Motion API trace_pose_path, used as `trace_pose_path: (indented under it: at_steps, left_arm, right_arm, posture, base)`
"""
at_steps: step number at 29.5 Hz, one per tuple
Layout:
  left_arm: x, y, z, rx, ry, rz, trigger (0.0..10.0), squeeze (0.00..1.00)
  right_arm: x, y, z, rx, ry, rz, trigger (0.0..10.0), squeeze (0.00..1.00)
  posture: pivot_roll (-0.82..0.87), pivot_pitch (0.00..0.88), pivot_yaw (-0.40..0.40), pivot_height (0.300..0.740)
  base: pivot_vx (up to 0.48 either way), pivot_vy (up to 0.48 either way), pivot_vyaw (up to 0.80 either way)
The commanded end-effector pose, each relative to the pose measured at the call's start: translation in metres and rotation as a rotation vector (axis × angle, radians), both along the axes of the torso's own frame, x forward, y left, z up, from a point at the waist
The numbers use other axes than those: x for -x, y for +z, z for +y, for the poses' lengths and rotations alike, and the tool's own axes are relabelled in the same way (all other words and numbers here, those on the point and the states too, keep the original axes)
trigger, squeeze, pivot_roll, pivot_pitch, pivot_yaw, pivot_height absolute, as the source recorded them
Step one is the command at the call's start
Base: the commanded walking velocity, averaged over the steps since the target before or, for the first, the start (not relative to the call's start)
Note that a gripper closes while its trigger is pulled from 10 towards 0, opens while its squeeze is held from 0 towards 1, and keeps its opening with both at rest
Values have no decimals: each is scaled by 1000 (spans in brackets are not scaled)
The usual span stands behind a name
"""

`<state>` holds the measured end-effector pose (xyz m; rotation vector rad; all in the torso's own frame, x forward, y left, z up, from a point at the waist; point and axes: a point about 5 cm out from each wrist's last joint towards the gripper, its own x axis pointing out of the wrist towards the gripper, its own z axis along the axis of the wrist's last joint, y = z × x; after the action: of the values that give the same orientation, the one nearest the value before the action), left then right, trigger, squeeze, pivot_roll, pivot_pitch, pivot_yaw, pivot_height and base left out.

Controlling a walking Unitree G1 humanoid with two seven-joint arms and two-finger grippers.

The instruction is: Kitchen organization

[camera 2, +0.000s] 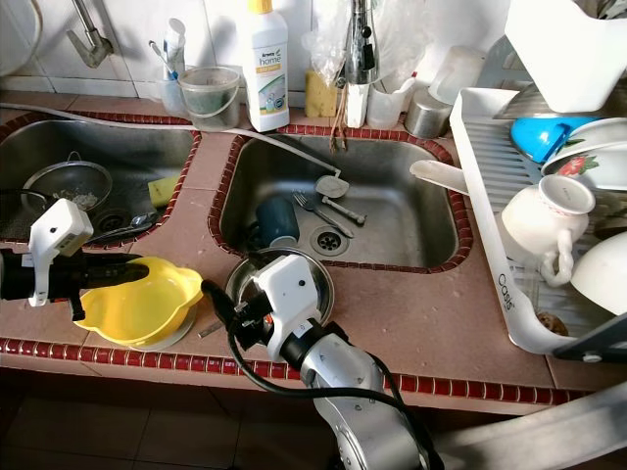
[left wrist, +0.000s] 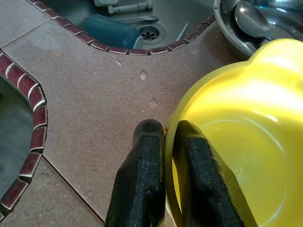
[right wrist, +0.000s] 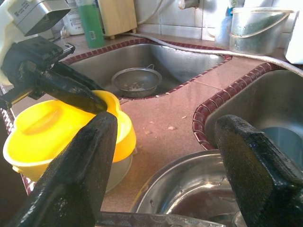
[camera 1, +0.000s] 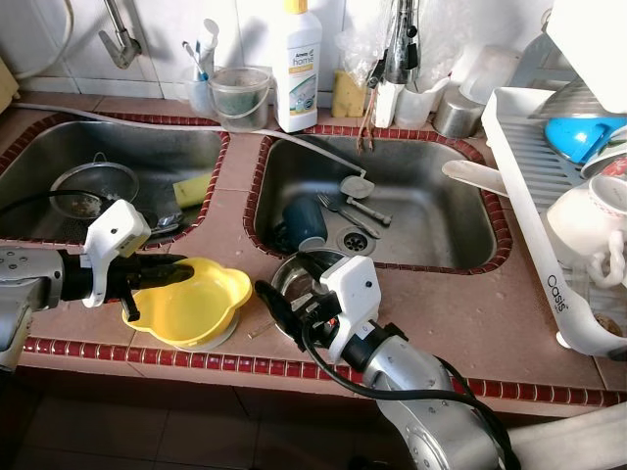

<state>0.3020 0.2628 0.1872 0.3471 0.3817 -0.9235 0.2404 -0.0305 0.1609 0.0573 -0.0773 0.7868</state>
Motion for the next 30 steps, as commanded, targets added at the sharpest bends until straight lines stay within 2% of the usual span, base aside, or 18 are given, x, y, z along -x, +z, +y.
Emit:
trace_pose_path:
  at_steps: [1,14,16,24,25,26,27,28,30]
  left_arm:
    - [0,3,-6,-7,-51,-9,0,0]
    - [-11,16,-3,33,-15,-69,0,0]
    - [-15,25,-3,64,4,-107,0,0]
    - [-23,39,-4,142,37,-156,0,0]
    - [-27,45,-5,184,54,-176,0,0]
    - [-31,50,-5,213,78,-203,8588,0]
    - [-31,50,-5,213,78,-203,8588,0]
    - [-34,55,-6,251,93,-213,10000,0]
    - [-36,58,-6,283,101,-219,10000,0]
  right_arm:
    - [0,3,1,-11,-7,-11,10000,0]
    - [-1,3,0,-11,-11,-11,10000,0]
    - [-1,3,0,-12,-12,-11,10000,0]
    - [-2,3,0,-13,-12,-12,10000,0]
    - [-2,3,0,-13,-13,-13,10000,0]
    - [-2,3,0,-15,-15,-13,10000,0]
    - [-2,3,0,-15,-15,-13,10000,0]
    - [-2,4,0,-16,-16,-14,10000,0]
    - [-2,3,0,-16,-16,-14,10000,0]
  posture:
    - [-86,137,30,740]
    - [-86,133,29,740]
    - [-86,131,29,740]
    - [-87,127,29,740]
    - [-90,126,30,740]
    - [-90,126,30,740]
    - [-90,126,30,740]
    - [-90,126,30,740]
    - [-90,126,30,740]
  base:
    - [0,0,0]
    - [0,0,0]
    - [0,0,0]
    - [0,0,0]
    - [0,0,0]
    - [0,0,0]
    - [0,0,0]
    - [0,0,0]
    - [0,0,0]
